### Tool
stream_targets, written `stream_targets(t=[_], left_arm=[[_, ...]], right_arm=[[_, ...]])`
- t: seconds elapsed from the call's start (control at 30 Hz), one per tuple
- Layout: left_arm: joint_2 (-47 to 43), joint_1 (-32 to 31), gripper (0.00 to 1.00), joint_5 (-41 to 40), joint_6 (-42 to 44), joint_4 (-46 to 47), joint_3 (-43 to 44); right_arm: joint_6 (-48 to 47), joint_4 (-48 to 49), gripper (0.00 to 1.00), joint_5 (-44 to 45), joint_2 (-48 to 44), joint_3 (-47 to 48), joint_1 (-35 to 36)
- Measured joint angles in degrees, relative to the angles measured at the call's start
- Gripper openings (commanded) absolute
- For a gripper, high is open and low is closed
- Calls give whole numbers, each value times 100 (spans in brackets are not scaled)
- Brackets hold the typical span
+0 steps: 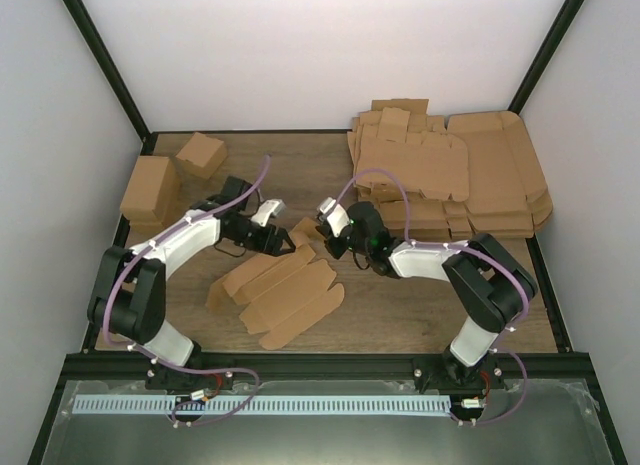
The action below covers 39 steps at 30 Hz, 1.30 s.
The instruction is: Fold the paper box
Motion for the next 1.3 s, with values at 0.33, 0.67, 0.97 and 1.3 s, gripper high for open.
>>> stream_targets(t=[0.33,0.67,0.97,1.3], left_arm=[[-177,-236,64,-361,-273,120,-138],[-496,-343,61,-553,-619,348,-411],[-693,-581,64,-713,-861,452,-525],[-1692,-994,74,-2052,-916,50,-348]], right_arm=[[487,-437,1,483,-2,57,533],[1040,-706,1,944,-118,83,815],[1419,-1226,1,1012,-229,238,831],[1250,-1261,1,1250,-275,201,852]])
